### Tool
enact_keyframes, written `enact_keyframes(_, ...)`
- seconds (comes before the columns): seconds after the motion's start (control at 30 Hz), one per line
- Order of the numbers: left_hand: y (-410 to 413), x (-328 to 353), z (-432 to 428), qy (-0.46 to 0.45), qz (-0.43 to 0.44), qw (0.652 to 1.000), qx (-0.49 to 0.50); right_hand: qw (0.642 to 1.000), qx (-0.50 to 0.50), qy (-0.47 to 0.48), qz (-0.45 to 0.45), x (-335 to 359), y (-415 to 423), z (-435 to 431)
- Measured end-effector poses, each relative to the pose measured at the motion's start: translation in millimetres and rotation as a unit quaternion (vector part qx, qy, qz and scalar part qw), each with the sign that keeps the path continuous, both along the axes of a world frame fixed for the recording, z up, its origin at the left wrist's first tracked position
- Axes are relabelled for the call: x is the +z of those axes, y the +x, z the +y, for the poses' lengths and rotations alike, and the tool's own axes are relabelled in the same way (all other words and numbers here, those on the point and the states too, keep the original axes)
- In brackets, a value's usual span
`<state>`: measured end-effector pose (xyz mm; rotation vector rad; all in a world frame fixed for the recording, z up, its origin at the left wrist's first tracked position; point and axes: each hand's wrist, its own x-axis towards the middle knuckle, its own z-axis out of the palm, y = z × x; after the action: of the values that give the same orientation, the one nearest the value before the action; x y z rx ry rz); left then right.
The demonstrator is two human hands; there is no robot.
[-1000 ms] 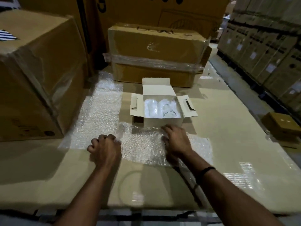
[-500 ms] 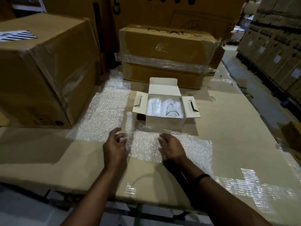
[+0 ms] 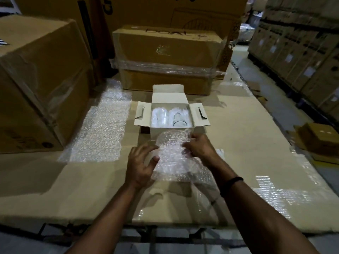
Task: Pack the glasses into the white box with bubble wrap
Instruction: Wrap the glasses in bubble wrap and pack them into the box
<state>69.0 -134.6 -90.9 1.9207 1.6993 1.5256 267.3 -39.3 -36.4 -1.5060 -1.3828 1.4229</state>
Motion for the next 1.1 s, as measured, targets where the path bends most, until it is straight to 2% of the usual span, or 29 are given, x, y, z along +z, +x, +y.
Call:
enact_keyframes(0.1, 9, -6, 13, -0.087, 0.037, 0.996, -0.006, 0.999, -0.029, -0.015, -0.018, 0, 43, 5)
enact_keyframes(0.17, 19, -10, 18, -0.199, 0.084, 0.976, -0.014, 0.997, -0.050, -0.023, -0.050, -6, 69, 7)
enact_keyframes(0.23, 27, -13, 19, -0.272, 0.149, 0.950, -0.025, 0.991, -0.064, -0.013, -0.114, -16, 86, 8)
enact_keyframes(0.37, 36, -14, 24, -0.292, 0.221, 0.930, -0.023, 0.960, -0.087, 0.079, -0.255, -31, 102, -2)
enact_keyframes(0.43, 37, -14, 26, -0.286, 0.220, 0.933, -0.015, 0.925, -0.097, 0.177, -0.322, -34, 101, -13)
enact_keyframes(0.47, 38, -15, 27, -0.278, 0.213, 0.937, -0.004, 0.896, -0.090, 0.236, -0.365, -35, 98, -19)
enact_keyframes(0.53, 38, -14, 30, -0.261, 0.196, 0.944, 0.044, 0.848, -0.031, 0.313, -0.427, -37, 90, -31)
enact_keyframes(0.67, 42, -8, 29, -0.278, 0.223, 0.919, 0.169, 0.807, 0.192, 0.224, -0.512, -61, 81, -40)
enact_keyframes(0.77, 40, -6, 26, -0.308, 0.274, 0.890, 0.194, 0.800, 0.200, 0.215, -0.523, -70, 81, -38)
enact_keyframes(0.87, 37, -5, 26, -0.345, 0.316, 0.870, 0.156, 0.792, 0.219, 0.201, -0.533, -71, 78, -36)
enact_keyframes(0.93, 37, -1, 28, -0.361, 0.294, 0.878, 0.112, 0.790, 0.229, 0.185, -0.537, -68, 76, -32)
enact_keyframes(1.03, 35, 3, 29, -0.361, 0.191, 0.912, 0.046, 0.792, 0.215, 0.216, -0.529, -52, 69, -22)
enact_keyframes(1.1, 32, 5, 31, -0.324, 0.085, 0.942, 0.014, 0.827, 0.167, 0.250, -0.476, -36, 63, -14)
